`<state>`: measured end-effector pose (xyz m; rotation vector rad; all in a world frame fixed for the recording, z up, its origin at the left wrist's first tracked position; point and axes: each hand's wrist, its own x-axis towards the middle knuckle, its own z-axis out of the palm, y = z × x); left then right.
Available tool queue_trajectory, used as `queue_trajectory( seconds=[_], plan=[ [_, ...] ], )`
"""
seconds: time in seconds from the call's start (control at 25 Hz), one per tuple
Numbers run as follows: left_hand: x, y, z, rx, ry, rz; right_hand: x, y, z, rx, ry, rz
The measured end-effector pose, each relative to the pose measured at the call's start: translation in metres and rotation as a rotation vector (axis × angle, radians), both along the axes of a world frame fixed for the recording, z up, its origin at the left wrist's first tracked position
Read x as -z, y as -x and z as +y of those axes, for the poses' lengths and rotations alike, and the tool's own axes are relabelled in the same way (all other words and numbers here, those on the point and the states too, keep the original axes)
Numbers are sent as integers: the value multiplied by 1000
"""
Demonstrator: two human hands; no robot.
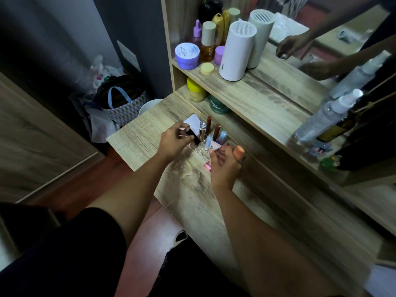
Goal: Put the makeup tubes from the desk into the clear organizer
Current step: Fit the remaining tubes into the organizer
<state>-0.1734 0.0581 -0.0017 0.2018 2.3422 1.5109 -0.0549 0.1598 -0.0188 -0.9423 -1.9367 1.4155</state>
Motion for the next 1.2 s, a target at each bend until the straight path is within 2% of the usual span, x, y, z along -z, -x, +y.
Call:
queue_trajectory(
  seconds=[0.28,0.4,0.96,1.2],
  plan=[
    [12,-4,10,144,212,197,8,7,4,3,-28,-84],
    [16,-4,13,199,263,218,10,9,4,-16,-29,-113],
    [21,-1,14,210,270,226,23,11,1,-58,52,-220],
    [23,-1,12,240,294,230,20,14,2,-85,15,-283]
  ],
)
